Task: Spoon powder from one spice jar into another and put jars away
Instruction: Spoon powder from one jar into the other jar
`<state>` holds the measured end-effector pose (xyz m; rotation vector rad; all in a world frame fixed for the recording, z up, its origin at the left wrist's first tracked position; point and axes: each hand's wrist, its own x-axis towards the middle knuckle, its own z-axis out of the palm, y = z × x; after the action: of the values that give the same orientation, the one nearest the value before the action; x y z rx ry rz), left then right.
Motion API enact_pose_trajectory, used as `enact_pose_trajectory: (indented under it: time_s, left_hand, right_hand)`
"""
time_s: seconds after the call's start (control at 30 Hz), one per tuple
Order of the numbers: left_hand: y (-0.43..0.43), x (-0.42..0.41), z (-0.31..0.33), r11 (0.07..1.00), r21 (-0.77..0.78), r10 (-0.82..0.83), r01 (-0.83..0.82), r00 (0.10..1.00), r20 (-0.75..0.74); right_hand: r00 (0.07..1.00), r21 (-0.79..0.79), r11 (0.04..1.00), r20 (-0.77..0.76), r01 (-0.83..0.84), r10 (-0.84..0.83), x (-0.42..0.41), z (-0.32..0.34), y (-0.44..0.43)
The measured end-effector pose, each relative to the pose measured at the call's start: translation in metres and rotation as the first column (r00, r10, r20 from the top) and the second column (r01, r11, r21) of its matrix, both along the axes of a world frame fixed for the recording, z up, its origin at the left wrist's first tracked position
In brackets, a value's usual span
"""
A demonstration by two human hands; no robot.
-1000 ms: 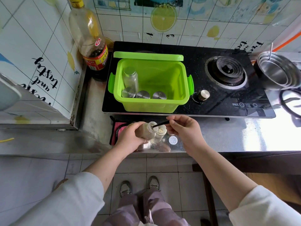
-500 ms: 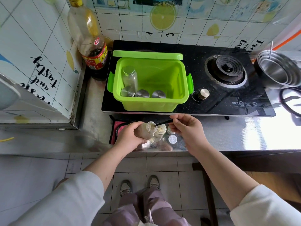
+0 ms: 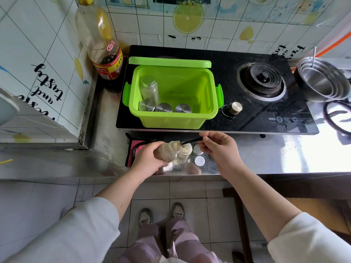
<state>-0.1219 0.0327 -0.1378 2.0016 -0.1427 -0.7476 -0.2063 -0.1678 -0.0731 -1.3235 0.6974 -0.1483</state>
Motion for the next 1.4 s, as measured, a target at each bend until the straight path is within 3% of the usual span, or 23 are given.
enact_pose_trajectory:
  time_s: [0.7,1.2,1.4]
  left_hand:
    - [-0.005,0.002,0.0,1.0,0.01,0.009,-0.01,0.998,0.062]
    - [-0.005,0.0,-0.006,0.997,0.031,0.063,-0.064,0.998,0.017]
    - [-0.004,0.0,-0.009,0.996,0.05,0.067,-0.067,0.998,0.008]
  right_hand:
    - [0.998,0.003,0.998,-0.012,0.055,-0.055,-0.006,-0.012,-0.015]
    - [0.982,0.072,0.981,-0.068,0.183,-0.178,-0.013,-0.023,-0.028]
    - [0.983,-0.002,0.987,-0.094,0.159,-0.158,-0.012,-0.027,-0.029]
